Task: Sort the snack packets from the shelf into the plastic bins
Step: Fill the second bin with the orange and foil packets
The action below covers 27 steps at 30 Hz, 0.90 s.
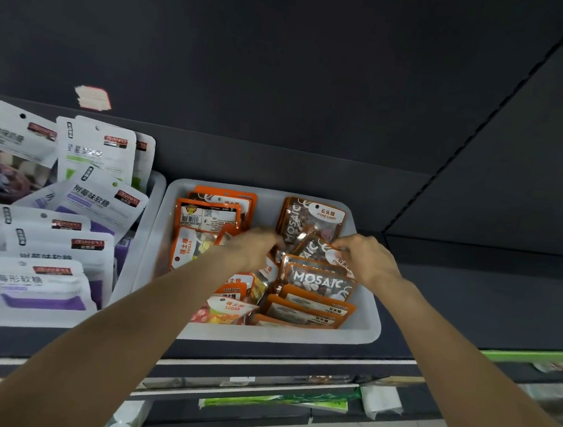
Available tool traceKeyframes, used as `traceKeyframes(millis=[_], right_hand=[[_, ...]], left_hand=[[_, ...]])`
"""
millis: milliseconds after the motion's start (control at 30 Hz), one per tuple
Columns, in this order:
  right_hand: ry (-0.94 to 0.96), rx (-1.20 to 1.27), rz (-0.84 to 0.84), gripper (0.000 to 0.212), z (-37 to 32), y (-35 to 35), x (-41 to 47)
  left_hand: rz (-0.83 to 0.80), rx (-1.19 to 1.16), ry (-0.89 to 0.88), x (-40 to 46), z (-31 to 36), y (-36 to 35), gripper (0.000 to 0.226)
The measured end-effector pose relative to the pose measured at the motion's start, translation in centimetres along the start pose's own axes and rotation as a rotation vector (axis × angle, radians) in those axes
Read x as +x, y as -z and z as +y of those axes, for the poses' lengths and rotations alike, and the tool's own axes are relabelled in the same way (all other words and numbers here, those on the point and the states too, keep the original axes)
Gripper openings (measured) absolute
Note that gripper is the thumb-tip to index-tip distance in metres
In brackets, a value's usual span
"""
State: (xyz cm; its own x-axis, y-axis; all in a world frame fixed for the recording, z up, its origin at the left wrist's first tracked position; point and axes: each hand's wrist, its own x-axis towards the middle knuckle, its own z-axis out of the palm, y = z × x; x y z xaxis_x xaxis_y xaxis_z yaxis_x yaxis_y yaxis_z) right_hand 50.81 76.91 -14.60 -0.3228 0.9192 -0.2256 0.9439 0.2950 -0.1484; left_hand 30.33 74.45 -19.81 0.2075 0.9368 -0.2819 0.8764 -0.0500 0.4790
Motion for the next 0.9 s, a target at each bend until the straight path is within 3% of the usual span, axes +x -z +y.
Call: traceKeyframes(millis=[100, 200, 400, 567, 700, 900], right_hand=[[0.007, -0.016, -0.023, 0.025, -0.2, 0.4, -0.2], [-0.002, -0.05, -0.023, 0.026, -0.1, 1.1, -0.2], [-0.085, -0.064, -0.039, 0.02, 0.2, 0.9, 0.6], [-0.084, -0.055, -0.088, 0.025, 0.5, 0.7, 1.5], [-0.08, -0.013, -0.088, 0.027, 0.7, 0.7, 1.5], [-0.037, 0.019, -0.073, 0.027, 0.8, 0.8, 1.0]], left_hand=[[0.052, -0.315, 0.038, 1.0, 0.3, -0.3, 0.039], [0.053, -0.377, 0.068, 1.7, -0.4, -0.3, 0.027], [-0.134, -0.477, 0.114, 2.3, -1.8, -0.9, 0.047], [-0.066, -0.47, 0.149, 3.1, -2.0, -2.3, 0.057], [0.001, -0.509, 0.192, 4.0, -1.9, -2.6, 0.039], [0.012, -0.365, 0.211, 4.7, -1.4, -2.9, 0.016]])
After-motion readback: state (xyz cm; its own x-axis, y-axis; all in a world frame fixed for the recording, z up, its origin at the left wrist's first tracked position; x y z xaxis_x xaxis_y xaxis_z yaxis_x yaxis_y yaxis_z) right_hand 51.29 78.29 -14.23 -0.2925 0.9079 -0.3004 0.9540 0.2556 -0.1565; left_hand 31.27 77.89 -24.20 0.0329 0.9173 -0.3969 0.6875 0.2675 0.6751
